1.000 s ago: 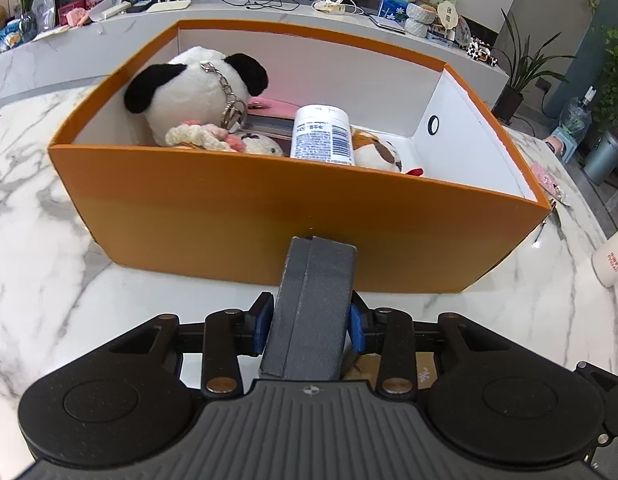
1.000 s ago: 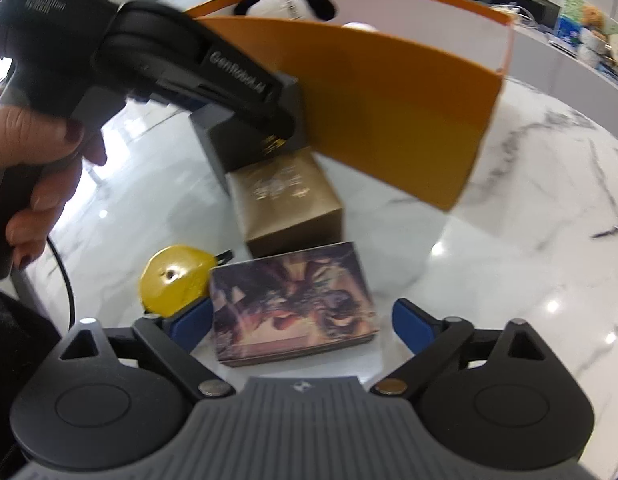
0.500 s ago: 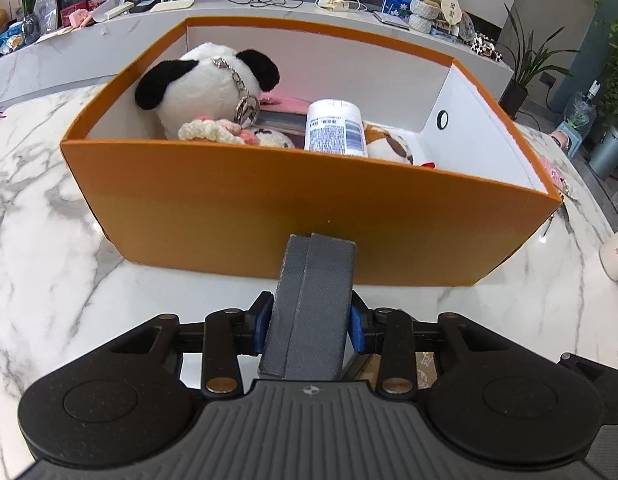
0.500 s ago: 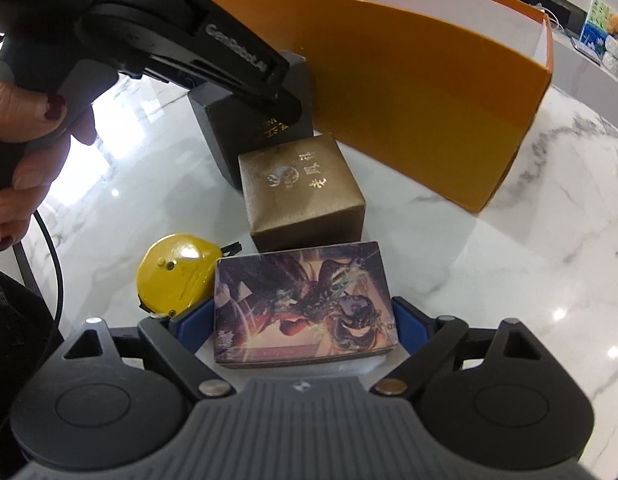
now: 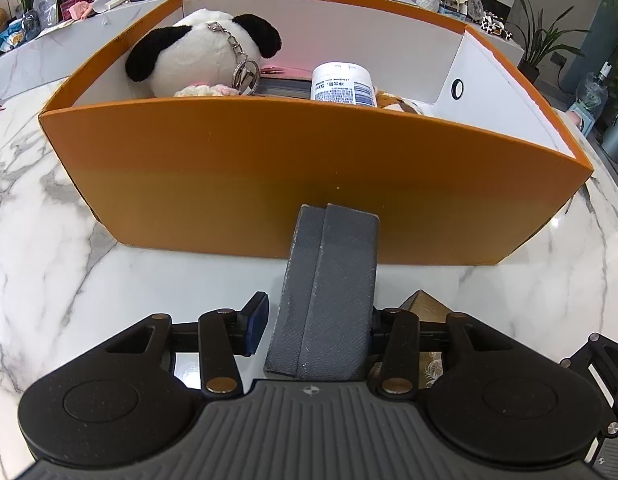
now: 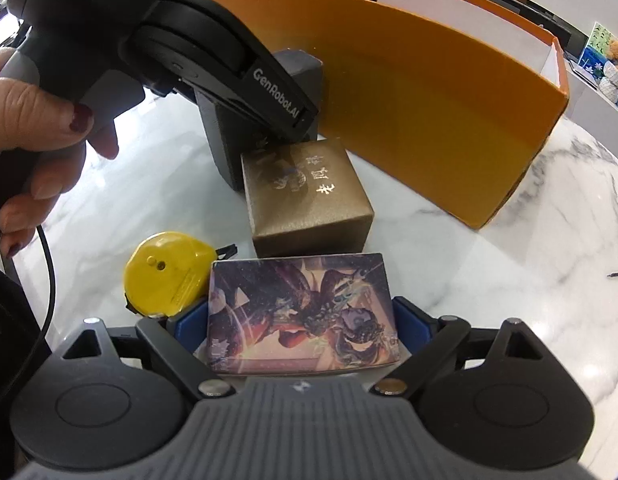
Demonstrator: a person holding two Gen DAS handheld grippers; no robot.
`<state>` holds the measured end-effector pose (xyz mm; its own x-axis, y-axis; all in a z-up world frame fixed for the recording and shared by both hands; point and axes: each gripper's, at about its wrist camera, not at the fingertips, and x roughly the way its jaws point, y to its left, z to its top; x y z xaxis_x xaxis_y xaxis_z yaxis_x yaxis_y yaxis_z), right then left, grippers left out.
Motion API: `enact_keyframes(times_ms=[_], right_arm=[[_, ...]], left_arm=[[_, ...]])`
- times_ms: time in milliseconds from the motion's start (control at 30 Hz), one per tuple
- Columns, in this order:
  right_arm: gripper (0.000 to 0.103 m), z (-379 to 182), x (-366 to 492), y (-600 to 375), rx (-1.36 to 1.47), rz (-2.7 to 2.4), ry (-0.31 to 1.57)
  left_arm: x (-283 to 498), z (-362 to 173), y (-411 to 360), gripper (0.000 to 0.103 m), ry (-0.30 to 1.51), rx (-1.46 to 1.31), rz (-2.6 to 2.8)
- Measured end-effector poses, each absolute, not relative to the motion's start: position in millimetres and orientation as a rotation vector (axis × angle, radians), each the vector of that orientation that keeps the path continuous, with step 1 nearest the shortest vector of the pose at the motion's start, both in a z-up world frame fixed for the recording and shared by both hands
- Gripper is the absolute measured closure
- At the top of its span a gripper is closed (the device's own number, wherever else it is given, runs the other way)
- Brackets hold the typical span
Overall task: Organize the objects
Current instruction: 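Grasp the dark grey box with the left gripper while the right grasps the anime card box, then lift the grey box and card box and carry them over the orange box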
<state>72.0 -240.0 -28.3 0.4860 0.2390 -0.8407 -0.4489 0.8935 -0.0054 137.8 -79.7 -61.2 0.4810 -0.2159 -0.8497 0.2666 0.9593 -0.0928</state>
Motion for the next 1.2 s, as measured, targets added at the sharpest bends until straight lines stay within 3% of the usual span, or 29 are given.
enact_keyframes(times_ms=[67, 133, 233, 667, 1200], right_arm=[[0.014, -26, 72, -240, -0.228, 0.401, 0.986], [0.014, -25, 69, -239, -0.230, 0.396, 0.998], [0.014, -23, 63, -238, -0.226, 0.419, 1.005], [0.014, 8, 48, -264, -0.099, 0.386, 0.965], [0.014, 68, 55, -281, 0.074, 0.456, 0.783]], left_arm=[[137, -62, -79, 0.052, 1.032, 0.053, -0.299], [136, -60, -78, 0.060, 1.027, 0.048, -0.306], [135, -57, -79, 0.064, 1.016, 0.062, -0.306], [123, -35, -72, 0.064, 0.955, 0.088, -0.320], [109, 25, -50, 0.064, 0.781, 0.046, -0.324]])
